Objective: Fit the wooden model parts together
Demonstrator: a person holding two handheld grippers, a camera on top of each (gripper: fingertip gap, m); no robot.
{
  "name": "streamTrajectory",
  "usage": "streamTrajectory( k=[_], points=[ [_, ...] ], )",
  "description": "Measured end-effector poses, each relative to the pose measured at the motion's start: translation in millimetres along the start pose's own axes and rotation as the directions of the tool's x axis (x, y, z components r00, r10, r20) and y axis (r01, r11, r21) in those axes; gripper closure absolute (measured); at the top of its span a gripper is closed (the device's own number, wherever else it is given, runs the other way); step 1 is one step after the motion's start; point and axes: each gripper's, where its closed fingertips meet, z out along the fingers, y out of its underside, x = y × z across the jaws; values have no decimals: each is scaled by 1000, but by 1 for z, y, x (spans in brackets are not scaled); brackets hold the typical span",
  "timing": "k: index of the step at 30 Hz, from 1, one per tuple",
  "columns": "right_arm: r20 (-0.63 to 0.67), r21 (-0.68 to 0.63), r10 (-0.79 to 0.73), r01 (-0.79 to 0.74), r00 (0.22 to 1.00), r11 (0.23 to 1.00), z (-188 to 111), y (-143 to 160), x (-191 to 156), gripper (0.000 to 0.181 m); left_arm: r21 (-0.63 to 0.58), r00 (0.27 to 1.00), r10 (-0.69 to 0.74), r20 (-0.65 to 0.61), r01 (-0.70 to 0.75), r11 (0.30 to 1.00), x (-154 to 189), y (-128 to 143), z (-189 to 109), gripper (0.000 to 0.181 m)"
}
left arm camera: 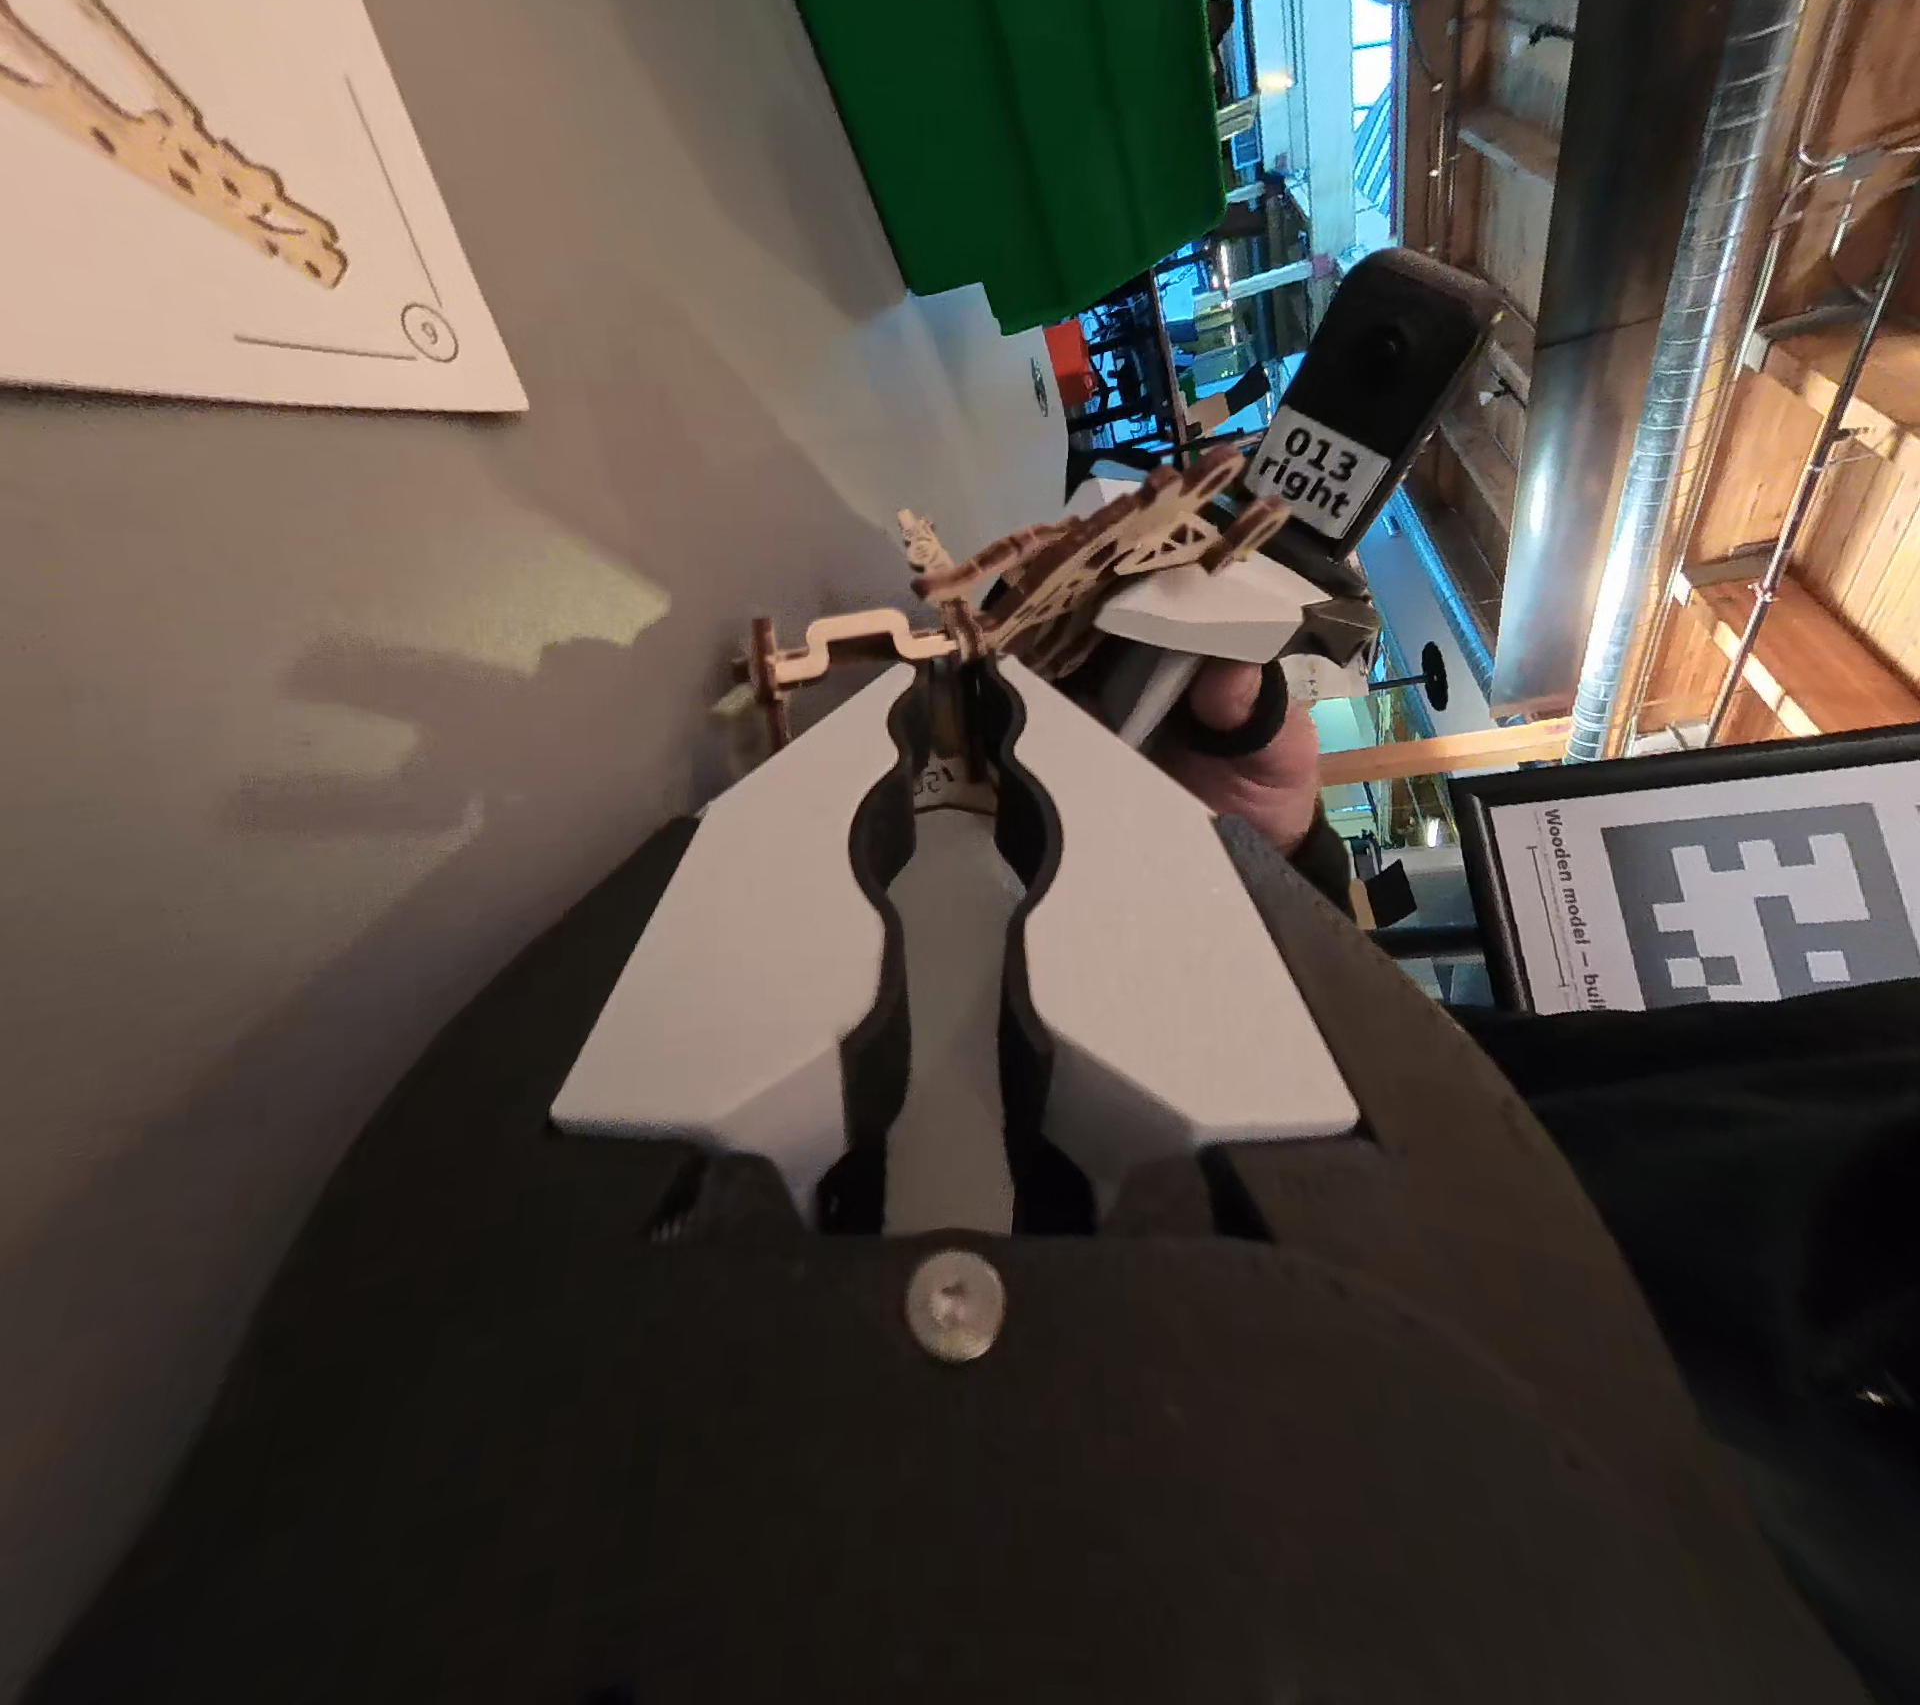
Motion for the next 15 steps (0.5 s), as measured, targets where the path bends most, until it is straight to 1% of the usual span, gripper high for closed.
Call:
streamTrajectory(
  k=[7,9,11,12,13,15],
  points=[
    [-17,-54,7,-8,1000,999,6,3,6,177,-20,1000,-28,-6,28,999,-2,3,-3,176],
    [18,-39,30,-29,999,999,4,-1,0,177,-33,997,-35,-67,33,999,7,4,-4,176],
    [60,-29,50,-48,997,998,-1,-6,-8,177,-26,986,-74,-148,71,997,19,3,-7,178],
    [89,-28,60,-57,994,998,-4,-8,-13,177,-50,976,-98,-194,90,995,25,8,-7,178],
    [109,-27,73,-71,991,997,-8,-10,-17,177,-84,972,-115,-204,99,991,26,14,-5,177],
    [94,-34,81,-78,992,996,-15,-8,-17,178,-106,987,-67,-147,52,993,21,22,-4,177]
  ],
)
